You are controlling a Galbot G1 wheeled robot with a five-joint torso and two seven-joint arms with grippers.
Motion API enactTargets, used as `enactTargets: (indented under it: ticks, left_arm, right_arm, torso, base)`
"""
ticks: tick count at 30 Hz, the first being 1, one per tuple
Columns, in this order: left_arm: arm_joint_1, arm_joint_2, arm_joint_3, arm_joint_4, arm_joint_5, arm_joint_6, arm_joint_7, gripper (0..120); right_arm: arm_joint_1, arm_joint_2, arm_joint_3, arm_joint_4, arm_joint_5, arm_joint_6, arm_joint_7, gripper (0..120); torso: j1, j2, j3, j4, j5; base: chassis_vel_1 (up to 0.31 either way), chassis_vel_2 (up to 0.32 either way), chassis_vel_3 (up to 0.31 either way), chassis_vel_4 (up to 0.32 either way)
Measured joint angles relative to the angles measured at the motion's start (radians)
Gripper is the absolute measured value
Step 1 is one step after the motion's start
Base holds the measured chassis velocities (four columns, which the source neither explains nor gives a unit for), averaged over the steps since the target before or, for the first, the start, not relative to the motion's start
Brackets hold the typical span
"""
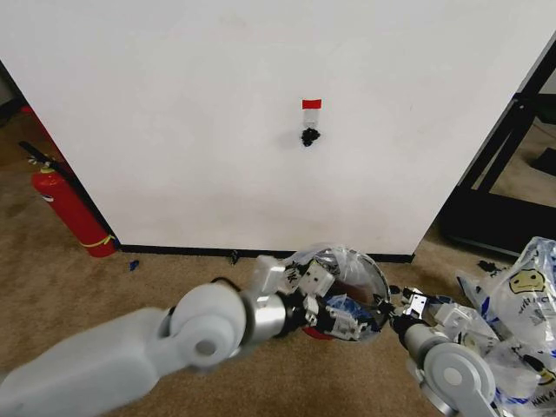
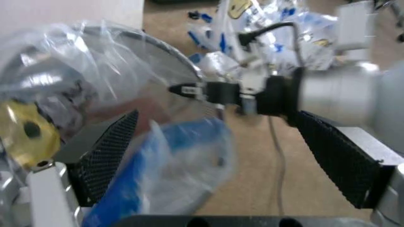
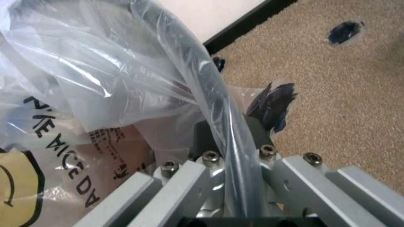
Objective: Pick up the garbage bag from the wall and place it over the trash bin.
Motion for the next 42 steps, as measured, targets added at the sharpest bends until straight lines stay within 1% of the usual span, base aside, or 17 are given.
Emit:
enactTargets:
  ticks: [2, 3, 9, 11, 14, 16, 18, 24, 25, 26, 27, 28, 29, 33, 35, 37, 42]
  left_arm:
    - [-0.043, -0.029, 0.043, 0.053, 0.022, 0.016, -0.002, 96]
    - [-0.043, -0.029, 0.043, 0.053, 0.022, 0.016, -0.002, 96]
    - [-0.094, -0.040, 0.144, 0.118, 0.092, 0.042, 0.034, 95]
    - [-0.095, -0.041, 0.152, 0.124, 0.100, 0.044, 0.034, 94]
    - [-0.096, -0.044, 0.167, 0.139, 0.116, 0.044, 0.034, 86]
    - [-0.097, -0.045, 0.169, 0.144, 0.120, 0.042, 0.034, 75]
    - [-0.097, -0.045, 0.169, 0.147, 0.121, 0.039, 0.034, 72]
    - [-0.092, -0.038, 0.171, 0.152, 0.135, 0.025, 0.033, 47]
    - [-0.091, -0.038, 0.171, 0.152, 0.135, 0.025, 0.033, 46]
    - [-0.090, -0.037, 0.172, 0.152, 0.135, 0.025, 0.032, 41]
    - [-0.090, -0.037, 0.172, 0.152, 0.135, 0.025, 0.032, 41]
    - [-0.088, -0.035, 0.173, 0.151, 0.134, 0.024, 0.031, 34]
    - [-0.087, -0.035, 0.173, 0.151, 0.132, 0.025, 0.030, 32]
    - [-0.085, -0.035, 0.171, 0.151, 0.123, 0.025, 0.023, 15]
    - [-0.084, -0.034, 0.169, 0.150, 0.122, 0.024, 0.022, 11]
    - [-0.078, -0.029, 0.160, 0.140, 0.122, 0.015, 0.018, 1]
    - [-0.037, -0.004, 0.132, 0.098, 0.124, -0.013, 0.015, 0]
  right_arm:
    - [0.000, -0.004, -0.001, 0.002, 0.000, 0.000, -0.001, 0]
    - [0.000, -0.004, -0.001, 0.002, 0.000, 0.000, -0.001, 0]
    - [0.003, -0.011, -0.006, 0.003, 0.002, -0.001, -0.001, 0]
    - [0.004, -0.012, -0.008, 0.005, 0.002, -0.001, -0.001, 0]
    - [0.007, -0.012, -0.010, 0.008, 0.004, -0.001, -0.001, 0]
    - [0.008, -0.012, -0.011, 0.008, 0.004, -0.001, -0.001, 0]
    - [0.008, -0.013, -0.012, 0.008, 0.005, -0.001, -0.001, 0]
    - [0.010, -0.012, -0.013, 0.004, 0.004, -0.001, -0.001, 0]
    - [0.011, -0.012, -0.013, 0.004, 0.004, -0.001, 0.000, 0]
    - [0.011, -0.011, -0.014, 0.004, 0.004, -0.001, 0.001, 0]
    - [0.011, -0.011, -0.014, 0.004, 0.004, -0.001, 0.001, 0]
    - [0.011, -0.009, -0.015, 0.007, 0.004, -0.001, 0.004, 0]
    - [0.011, -0.008, -0.015, 0.007, 0.004, -0.001, 0.005, 0]
    - [0.010, -0.005, -0.015, 0.009, 0.002, -0.001, 0.007, 0]
    - [0.009, -0.005, -0.014, 0.009, 0.002, 0.000, 0.007, 0]
    - [0.009, -0.002, -0.012, 0.009, 0.000, 0.004, 0.009, 0]
    - [0.017, 0.013, -0.008, 0.006, 0.010, 0.008, 0.026, 0]
  torso:
    - [0.000, 0.000, 0.000, 0.0000, -0.0001]
    - [0.000, 0.000, 0.000, 0.0000, -0.0001]
    - [0.000, 0.000, 0.000, 0.0001, -0.0001]
    - [0.000, 0.000, 0.000, 0.0002, -0.0001]
    - [0.000, 0.000, 0.000, 0.0002, -0.0002]
    - [0.000, 0.000, 0.000, 0.0002, -0.0002]
    - [0.000, 0.000, 0.000, 0.0001, -0.0002]
    - [0.000, 0.000, 0.000, 0.0001, -0.0003]
    - [0.000, 0.000, 0.000, 0.0002, -0.0002]
    - [0.000, 0.000, 0.000, 0.0001, -0.0002]
    - [0.000, 0.000, 0.000, 0.0001, -0.0002]
    - [0.000, 0.000, 0.000, 0.0002, -0.0002]
    - [0.000, 0.000, 0.000, 0.0002, -0.0002]
    - [0.000, 0.000, 0.000, 0.0001, -0.0002]
    - [0.000, 0.000, 0.000, 0.0001, -0.0003]
    - [0.000, 0.000, 0.000, 0.0000, -0.0002]
    - [0.000, 0.000, 0.000, 0.0001, -0.0003]
  base:
    - [0.000, 0.000, 0.000, 0.000]
    - [0.000, 0.000, 0.000, 0.000]
    - [0.000, 0.000, 0.000, 0.000]
    - [0.000, 0.000, 0.000, 0.000]
    - [0.000, 0.000, 0.000, 0.000]
    - [0.000, 0.000, 0.000, 0.000]
    - [0.000, 0.000, 0.000, 0.000]
    - [0.000, 0.000, 0.000, 0.000]
    - [0.000, 0.000, 0.000, 0.000]
    - [0.000, 0.000, 0.000, 0.000]
    - [0.000, 0.000, 0.000, 0.000]
    - [0.000, 0.000, 0.000, 0.000]
    - [0.000, 0.000, 0.000, 0.000]
    - [0.000, 0.000, 0.000, 0.000]
    - [0.000, 0.000, 0.000, 0.000]
    - [0.000, 0.000, 0.000, 0.000]
    - [0.000, 0.000, 0.000, 0.000]
